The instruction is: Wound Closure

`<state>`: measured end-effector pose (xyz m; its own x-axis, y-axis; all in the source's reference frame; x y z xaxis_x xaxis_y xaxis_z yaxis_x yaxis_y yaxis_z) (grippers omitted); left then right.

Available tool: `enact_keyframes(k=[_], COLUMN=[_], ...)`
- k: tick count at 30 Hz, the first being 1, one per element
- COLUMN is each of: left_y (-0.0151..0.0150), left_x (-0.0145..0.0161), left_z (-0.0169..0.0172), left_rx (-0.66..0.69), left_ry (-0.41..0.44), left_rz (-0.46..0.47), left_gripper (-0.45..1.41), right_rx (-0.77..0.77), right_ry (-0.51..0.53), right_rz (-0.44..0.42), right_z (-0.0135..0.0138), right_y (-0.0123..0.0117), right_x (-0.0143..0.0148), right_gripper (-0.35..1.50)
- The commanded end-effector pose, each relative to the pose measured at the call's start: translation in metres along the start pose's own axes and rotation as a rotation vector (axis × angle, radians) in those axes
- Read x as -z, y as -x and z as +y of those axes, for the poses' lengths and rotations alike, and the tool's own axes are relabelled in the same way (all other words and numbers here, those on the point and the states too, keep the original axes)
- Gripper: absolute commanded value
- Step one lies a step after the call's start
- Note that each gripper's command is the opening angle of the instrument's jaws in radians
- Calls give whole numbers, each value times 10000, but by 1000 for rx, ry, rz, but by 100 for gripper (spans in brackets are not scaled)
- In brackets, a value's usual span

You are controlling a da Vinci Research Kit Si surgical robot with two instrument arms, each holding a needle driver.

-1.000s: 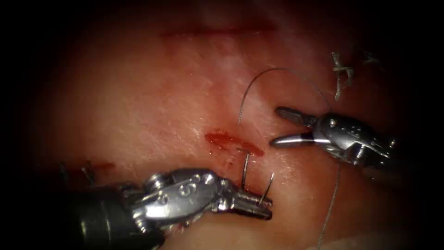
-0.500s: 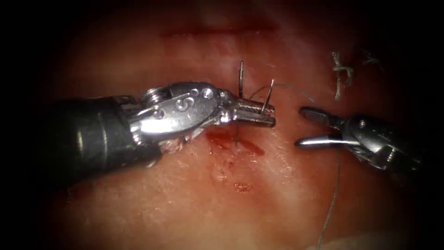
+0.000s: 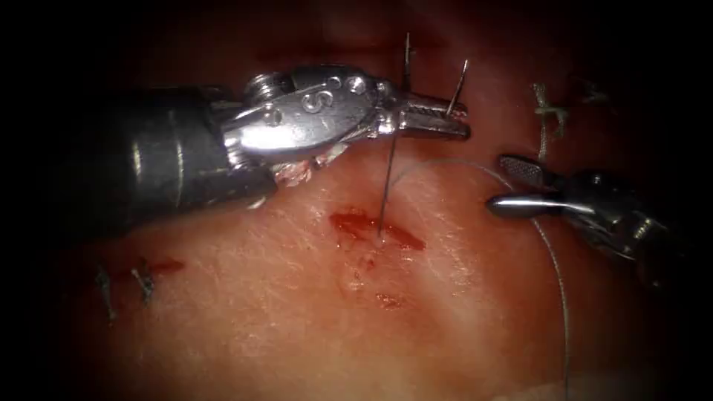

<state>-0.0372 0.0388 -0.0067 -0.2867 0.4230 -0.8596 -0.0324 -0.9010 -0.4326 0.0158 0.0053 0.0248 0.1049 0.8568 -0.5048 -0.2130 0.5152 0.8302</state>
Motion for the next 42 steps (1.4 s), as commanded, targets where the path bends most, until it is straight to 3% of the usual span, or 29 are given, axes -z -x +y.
enact_keyframes(k=[1,7,14,26,36,42], left_y=[5,55,91,103,108,109], left_x=[-8,-21,-37,-54,-61,-63], left_z=[0,47,78,88,93,95], left_rx=[-31,-142,-248,-365,-378,-385], left_ry=[-2,20,42,53,61,66], left_rz=[-1,-5,-8,-22,-27,-31], left_gripper=[-45,-45,-45,-45,-45,-45], right_rx=[-27,-149,-234,-378,-421,-475], right_ry=[-18,-109,-186,-310,-334,-410], right_rz=[15,50,65,59,93,145], right_z=[3,1,-4,-10,-12,-12], right_y=[3,4,7,28,23,19], right_x=[-8,-16,-27,-54,-78,-82], right_gripper=[46,46,46,46,46,44])
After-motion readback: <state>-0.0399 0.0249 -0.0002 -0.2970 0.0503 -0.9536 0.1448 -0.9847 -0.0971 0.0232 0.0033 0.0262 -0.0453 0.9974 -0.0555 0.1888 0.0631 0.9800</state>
